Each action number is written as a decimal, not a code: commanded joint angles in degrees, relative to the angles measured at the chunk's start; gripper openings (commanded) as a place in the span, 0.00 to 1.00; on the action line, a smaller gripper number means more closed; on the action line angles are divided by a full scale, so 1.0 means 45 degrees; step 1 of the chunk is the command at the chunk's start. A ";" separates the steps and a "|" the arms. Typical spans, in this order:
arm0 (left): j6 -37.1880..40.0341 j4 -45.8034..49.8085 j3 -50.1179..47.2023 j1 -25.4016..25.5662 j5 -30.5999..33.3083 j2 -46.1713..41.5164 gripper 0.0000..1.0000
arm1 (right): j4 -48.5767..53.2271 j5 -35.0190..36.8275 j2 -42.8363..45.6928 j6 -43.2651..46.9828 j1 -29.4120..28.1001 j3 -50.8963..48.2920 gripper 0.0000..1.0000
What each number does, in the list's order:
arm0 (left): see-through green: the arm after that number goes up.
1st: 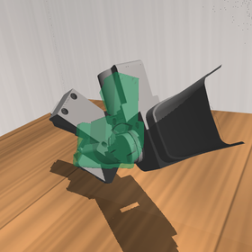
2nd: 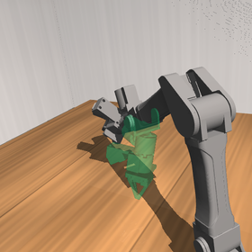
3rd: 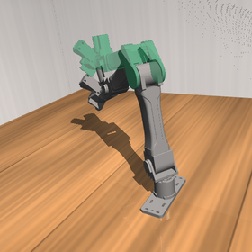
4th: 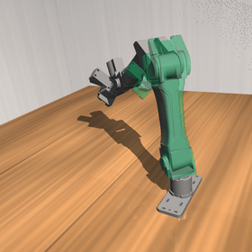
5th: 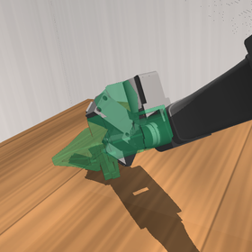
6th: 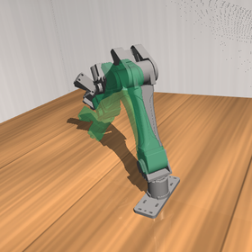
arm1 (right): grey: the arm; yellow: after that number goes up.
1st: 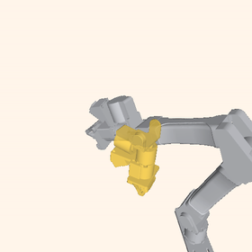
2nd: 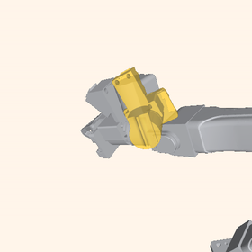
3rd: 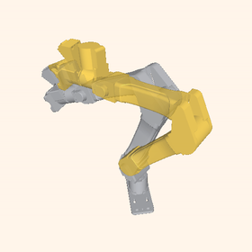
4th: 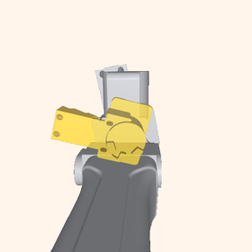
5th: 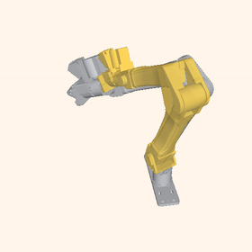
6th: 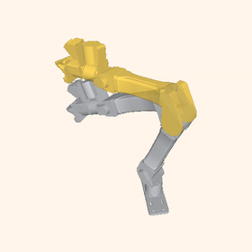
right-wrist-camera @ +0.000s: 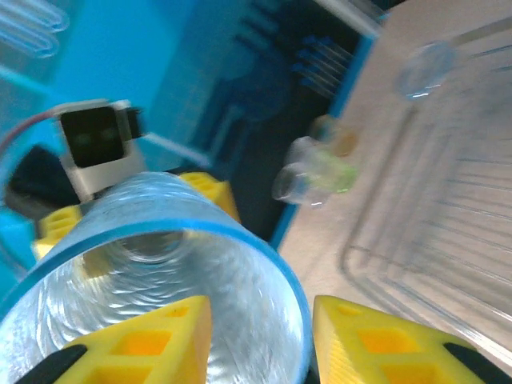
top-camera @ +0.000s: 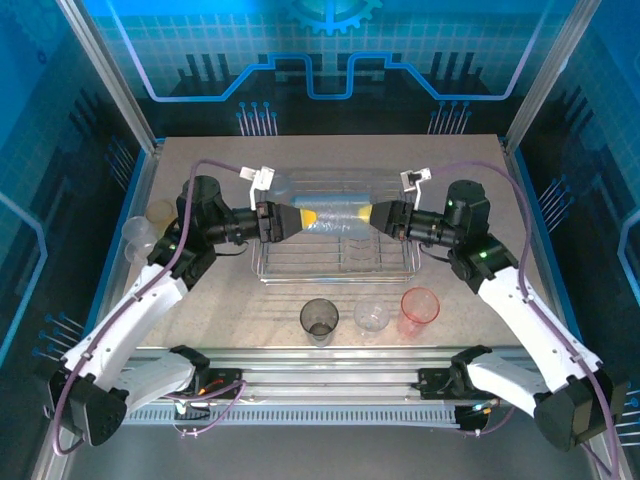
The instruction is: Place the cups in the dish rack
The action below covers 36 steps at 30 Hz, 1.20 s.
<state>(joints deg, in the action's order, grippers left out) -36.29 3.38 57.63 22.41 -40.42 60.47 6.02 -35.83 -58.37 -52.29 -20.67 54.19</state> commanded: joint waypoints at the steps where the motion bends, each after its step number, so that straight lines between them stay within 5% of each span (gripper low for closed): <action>1: 0.1710 0.3215 0.1195 0.0058 0.2967 -0.0346 0.37 | 0.4911 0.4477 0.0887 0.1880 0.0098 0.0953 0.41; 5: 0.2695 0.6698 0.2786 0.0057 0.5797 0.0293 0.29 | 0.6702 0.6278 0.2140 0.1723 0.1327 0.0317 0.43; 11: 0.3544 0.9965 0.5036 0.0115 0.8019 0.1988 0.19 | 0.7076 0.7888 0.4336 0.1855 0.2197 -0.0673 0.43; 24: 0.4701 1.3048 0.7741 0.0959 1.1771 0.6013 0.19 | 0.7627 0.8694 0.4982 0.2851 0.2439 -0.0774 0.47; 36: 0.5050 1.2871 0.7914 0.1035 1.2945 0.8189 0.22 | 0.7905 0.8774 0.5309 0.3168 0.2473 -0.1079 0.48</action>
<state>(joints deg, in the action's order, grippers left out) -15.81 60.27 91.05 26.89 14.94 96.01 40.60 2.61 -35.57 -39.31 -10.41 49.47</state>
